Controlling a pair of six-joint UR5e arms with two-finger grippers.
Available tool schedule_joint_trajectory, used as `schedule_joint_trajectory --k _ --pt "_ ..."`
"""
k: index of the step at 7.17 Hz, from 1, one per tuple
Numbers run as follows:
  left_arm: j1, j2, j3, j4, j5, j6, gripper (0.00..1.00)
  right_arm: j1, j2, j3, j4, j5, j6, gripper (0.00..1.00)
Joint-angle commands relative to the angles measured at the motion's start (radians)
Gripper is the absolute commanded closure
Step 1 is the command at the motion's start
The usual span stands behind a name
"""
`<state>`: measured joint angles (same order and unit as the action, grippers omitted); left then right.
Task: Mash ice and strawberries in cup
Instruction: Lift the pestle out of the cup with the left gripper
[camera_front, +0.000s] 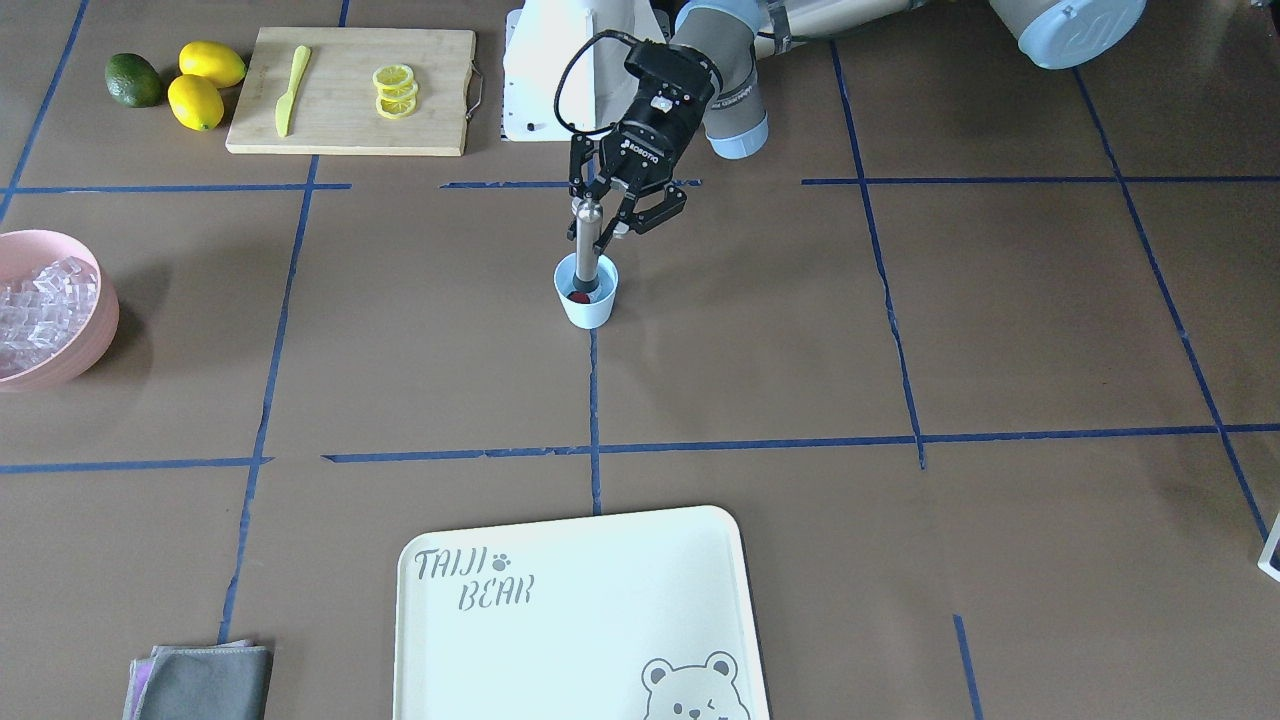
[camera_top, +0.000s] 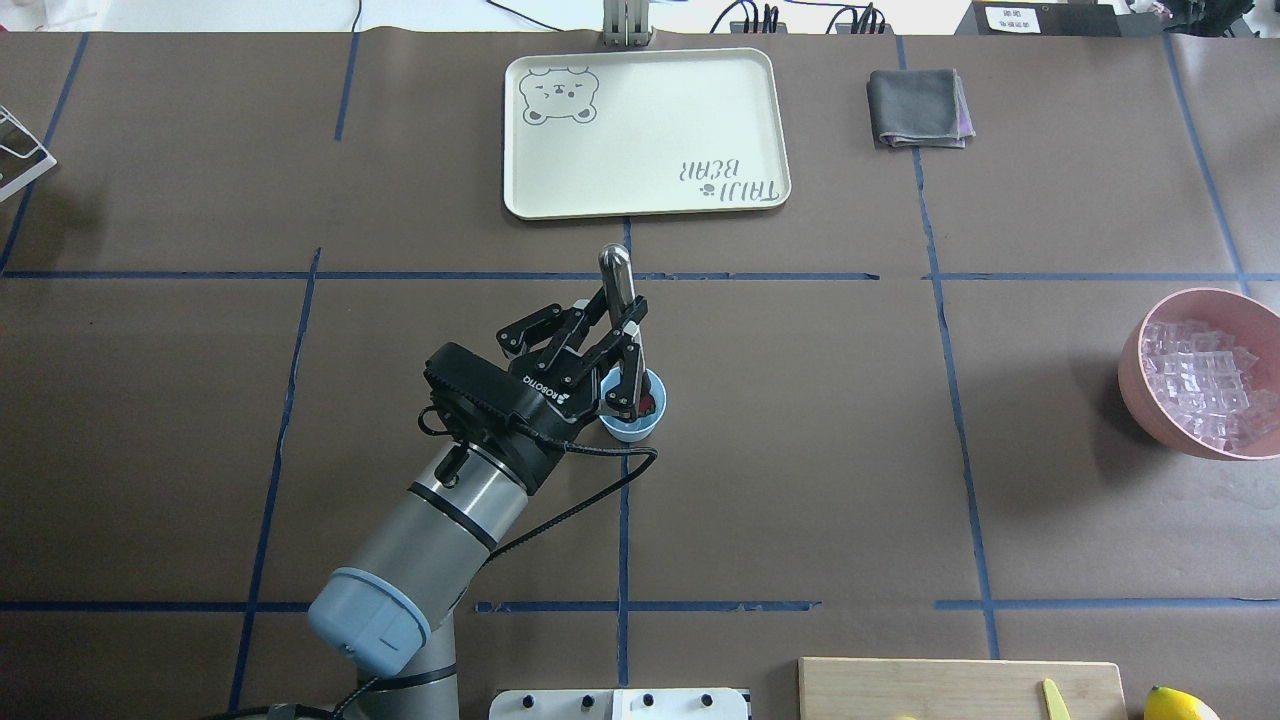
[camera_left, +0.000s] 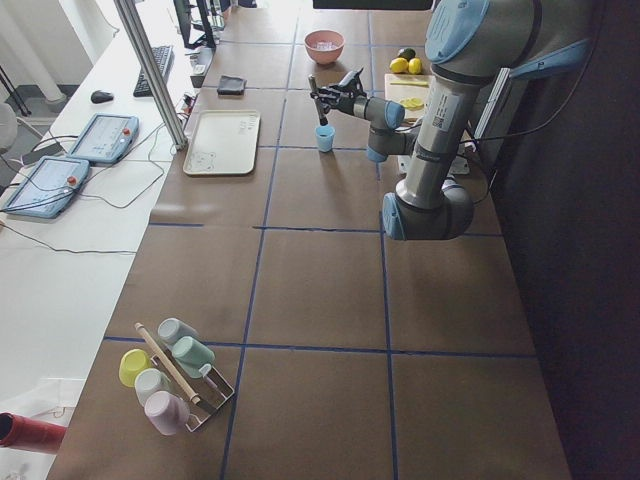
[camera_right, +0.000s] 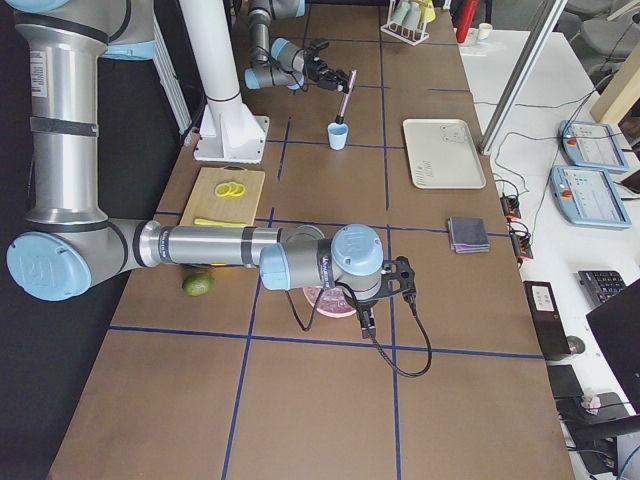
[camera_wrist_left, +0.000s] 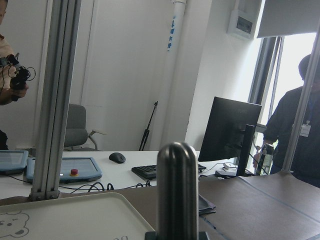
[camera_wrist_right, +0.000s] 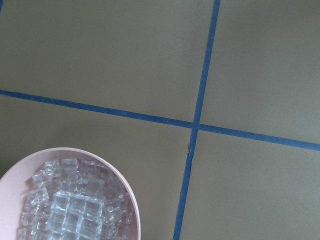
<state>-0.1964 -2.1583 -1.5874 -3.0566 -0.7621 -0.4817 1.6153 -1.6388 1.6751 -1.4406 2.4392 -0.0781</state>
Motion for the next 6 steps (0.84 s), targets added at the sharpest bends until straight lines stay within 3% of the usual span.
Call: schedule_joint_trajectory --k 1,2,3,6 --pt "-0.055 0.081 -0.203 0.046 -0.131 0.000 1.00 0.000 0.002 0.000 0.002 0.000 -0.002 0.01" --pt "-0.124 0.113 -0.280 0.126 -0.188 -0.021 1.00 0.000 0.008 0.000 0.002 0.000 -0.002 0.01" --pt "-0.176 0.130 -0.279 0.183 -0.253 -0.181 1.00 -0.001 0.010 0.002 0.002 0.003 0.000 0.01" --pt "-0.427 0.216 -0.289 0.362 -0.637 -0.529 1.00 0.000 0.013 0.017 0.008 0.003 0.001 0.01"
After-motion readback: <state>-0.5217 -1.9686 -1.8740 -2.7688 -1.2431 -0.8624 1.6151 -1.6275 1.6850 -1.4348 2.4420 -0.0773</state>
